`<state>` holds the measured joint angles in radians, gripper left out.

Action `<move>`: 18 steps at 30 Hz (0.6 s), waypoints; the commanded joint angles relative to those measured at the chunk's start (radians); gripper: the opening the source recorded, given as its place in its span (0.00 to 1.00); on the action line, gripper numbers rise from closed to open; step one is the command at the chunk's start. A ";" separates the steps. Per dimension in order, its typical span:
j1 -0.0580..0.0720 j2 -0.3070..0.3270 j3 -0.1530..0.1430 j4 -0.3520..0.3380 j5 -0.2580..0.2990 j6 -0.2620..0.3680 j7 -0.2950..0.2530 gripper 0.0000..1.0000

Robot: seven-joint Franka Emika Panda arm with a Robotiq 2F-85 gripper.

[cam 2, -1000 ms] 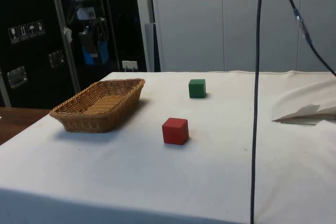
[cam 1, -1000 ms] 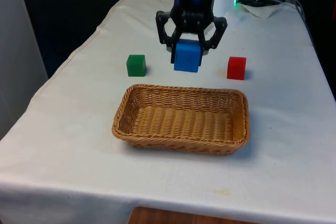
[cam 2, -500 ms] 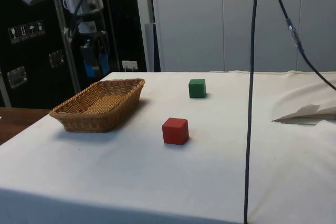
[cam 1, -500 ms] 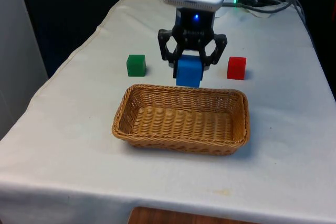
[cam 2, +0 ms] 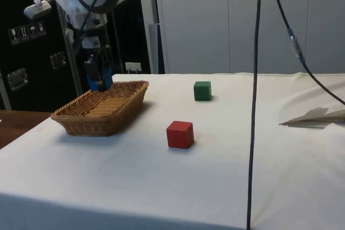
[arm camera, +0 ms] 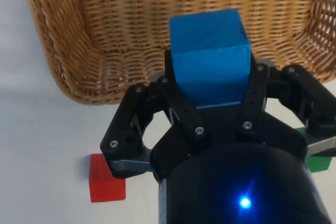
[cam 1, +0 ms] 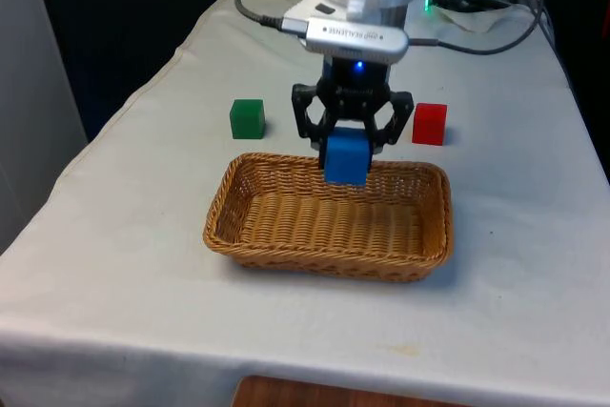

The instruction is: Pick up the blue cube and place it into the basket.

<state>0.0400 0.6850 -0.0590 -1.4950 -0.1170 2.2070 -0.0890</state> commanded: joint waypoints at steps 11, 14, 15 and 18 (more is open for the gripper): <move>-0.006 0.048 0.007 -0.002 0.022 0.060 -0.007 0.01; -0.007 0.059 0.007 -0.001 0.026 0.070 -0.008 0.01; -0.007 0.059 0.007 -0.001 0.026 0.070 -0.008 0.01; -0.008 0.074 0.008 -0.001 0.032 0.086 -0.010 0.01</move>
<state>0.0390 0.7560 -0.0590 -1.4960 -0.0940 2.2830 -0.0910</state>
